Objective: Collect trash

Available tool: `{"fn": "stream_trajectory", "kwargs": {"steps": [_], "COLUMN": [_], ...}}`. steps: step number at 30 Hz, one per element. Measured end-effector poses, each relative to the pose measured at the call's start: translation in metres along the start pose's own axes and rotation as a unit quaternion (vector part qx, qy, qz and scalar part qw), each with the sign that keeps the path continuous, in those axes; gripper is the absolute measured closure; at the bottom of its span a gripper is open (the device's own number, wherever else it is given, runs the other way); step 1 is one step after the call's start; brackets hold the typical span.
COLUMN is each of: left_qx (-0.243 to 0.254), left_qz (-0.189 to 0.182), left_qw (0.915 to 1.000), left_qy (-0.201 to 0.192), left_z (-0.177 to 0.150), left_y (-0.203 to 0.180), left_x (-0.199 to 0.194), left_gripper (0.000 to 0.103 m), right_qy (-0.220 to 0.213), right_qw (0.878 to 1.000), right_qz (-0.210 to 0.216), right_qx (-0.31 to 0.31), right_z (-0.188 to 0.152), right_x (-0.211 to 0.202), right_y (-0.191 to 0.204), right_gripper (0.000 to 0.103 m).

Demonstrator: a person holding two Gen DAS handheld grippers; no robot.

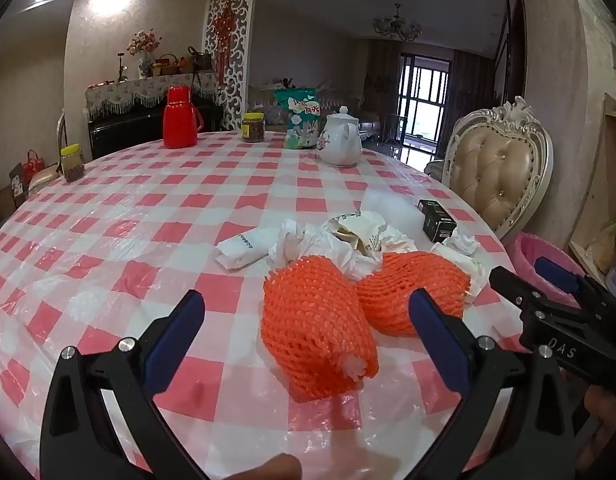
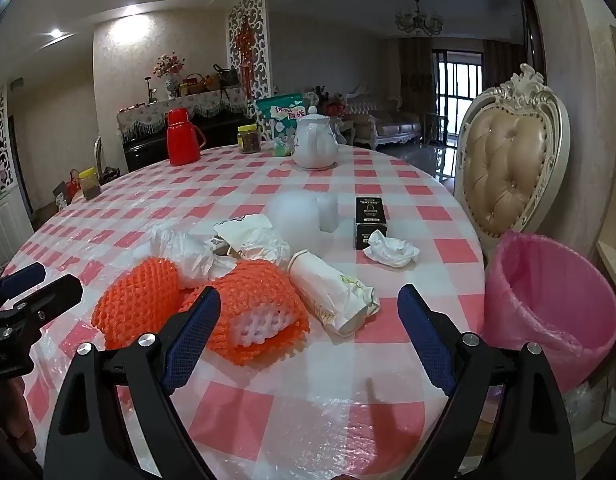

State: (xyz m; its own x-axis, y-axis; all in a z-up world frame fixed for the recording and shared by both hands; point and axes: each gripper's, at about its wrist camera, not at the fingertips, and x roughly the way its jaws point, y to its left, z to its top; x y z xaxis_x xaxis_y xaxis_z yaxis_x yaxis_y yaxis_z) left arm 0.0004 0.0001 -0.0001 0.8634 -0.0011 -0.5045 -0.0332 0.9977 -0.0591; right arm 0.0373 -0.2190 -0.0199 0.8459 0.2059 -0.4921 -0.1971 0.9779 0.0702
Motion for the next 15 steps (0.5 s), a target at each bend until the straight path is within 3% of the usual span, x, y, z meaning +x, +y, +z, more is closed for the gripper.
{"fn": "stream_trajectory", "kwargs": {"steps": [15], "left_qx": [-0.003], "left_qz": [-0.002], "left_qw": [1.0], "left_qy": [-0.002], "left_z": [0.0002], "left_y": [-0.0012], "left_x": [0.0002], "left_gripper": [0.004], "right_qy": [-0.013], "right_qw": [1.0], "right_qz": [-0.005], "right_qx": [-0.011], "right_z": [0.0039], "right_x": [-0.0028], "right_y": [0.0036], "right_gripper": [0.018]}}
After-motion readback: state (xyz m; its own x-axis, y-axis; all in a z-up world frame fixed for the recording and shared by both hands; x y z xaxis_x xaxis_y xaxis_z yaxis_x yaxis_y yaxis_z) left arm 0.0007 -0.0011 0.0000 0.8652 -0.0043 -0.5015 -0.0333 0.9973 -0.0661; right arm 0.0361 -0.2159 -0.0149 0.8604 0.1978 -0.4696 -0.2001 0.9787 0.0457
